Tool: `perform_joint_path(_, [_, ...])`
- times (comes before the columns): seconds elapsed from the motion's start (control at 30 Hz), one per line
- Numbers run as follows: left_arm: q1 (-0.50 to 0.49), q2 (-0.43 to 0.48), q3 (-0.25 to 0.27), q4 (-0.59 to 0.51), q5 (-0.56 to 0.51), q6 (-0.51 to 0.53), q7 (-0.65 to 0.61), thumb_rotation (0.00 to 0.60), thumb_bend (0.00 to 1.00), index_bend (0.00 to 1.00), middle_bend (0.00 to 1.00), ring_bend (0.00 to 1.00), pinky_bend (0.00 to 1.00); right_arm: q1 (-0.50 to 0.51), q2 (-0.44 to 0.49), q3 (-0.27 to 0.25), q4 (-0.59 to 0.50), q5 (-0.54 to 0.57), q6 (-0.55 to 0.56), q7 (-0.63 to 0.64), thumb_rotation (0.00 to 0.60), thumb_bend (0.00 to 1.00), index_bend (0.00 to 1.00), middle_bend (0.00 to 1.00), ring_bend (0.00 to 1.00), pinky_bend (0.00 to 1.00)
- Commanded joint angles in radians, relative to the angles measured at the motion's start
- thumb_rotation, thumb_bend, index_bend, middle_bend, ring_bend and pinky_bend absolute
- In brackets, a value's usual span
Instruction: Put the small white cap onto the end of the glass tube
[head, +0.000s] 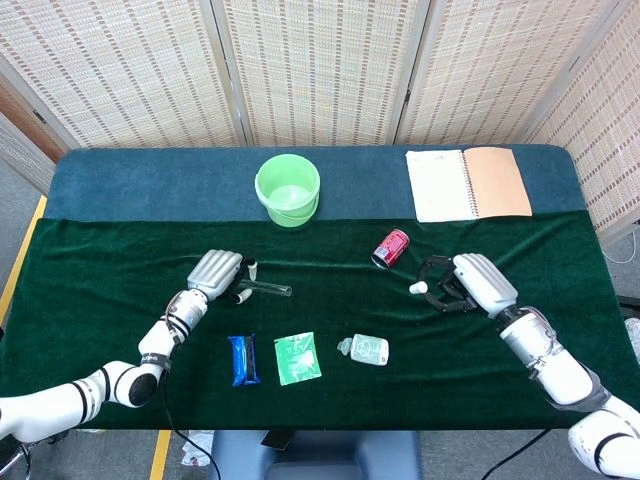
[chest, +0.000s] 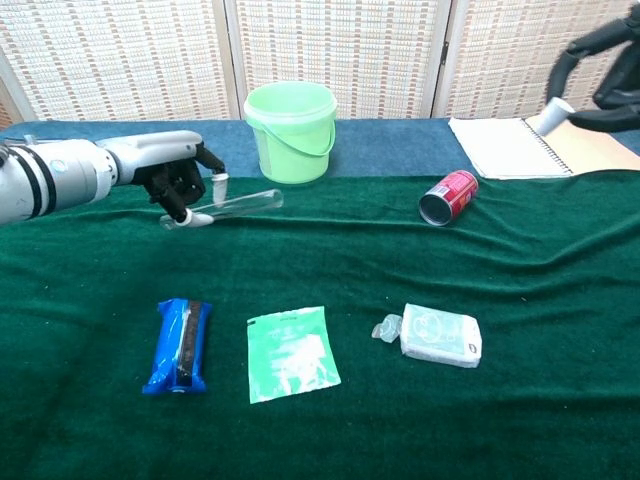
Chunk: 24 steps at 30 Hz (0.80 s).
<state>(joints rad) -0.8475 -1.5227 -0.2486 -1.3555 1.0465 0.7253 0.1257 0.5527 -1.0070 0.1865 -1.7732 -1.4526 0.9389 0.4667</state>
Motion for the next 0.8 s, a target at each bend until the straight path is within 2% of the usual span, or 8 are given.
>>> perform_joint_path(0.03, [0.004,0.061,-0.033,-0.142,-0.072,-0.010,-0.039,0.600,0.44,0.70,0.87,0.78,0.78,0.033,-0.010,0.016,-0.025,-0.008,-0.020,-0.008,0.600,0.63,0.73,0.99,1.00,1.00])
perform_joint_path(0.27, [0.001,0.078,-0.061,-0.296,-0.143,-0.012,-0.110,0.600,0.44,0.71,0.87,0.78,0.78,0.099,-0.045,0.042,-0.059,0.000,-0.052,-0.036,0.600,0.63,0.74,0.99,1.00,1.00])
perform_joint_path(0.43, [-0.002,0.069,-0.080,-0.348,-0.176,-0.019,-0.168,0.600,0.45,0.71,0.87,0.78,0.78,0.126,-0.067,0.050,-0.072,-0.004,-0.059,-0.061,0.600,0.64,0.74,0.99,1.00,1.00])
perform_joint_path(0.8, [-0.028,-0.004,-0.071,-0.348,-0.212,0.058,-0.167,0.600,0.47,0.71,0.87,0.78,0.78,0.166,-0.106,0.060,-0.088,0.025,-0.052,-0.123,0.600,0.64,0.75,0.99,1.00,1.00])
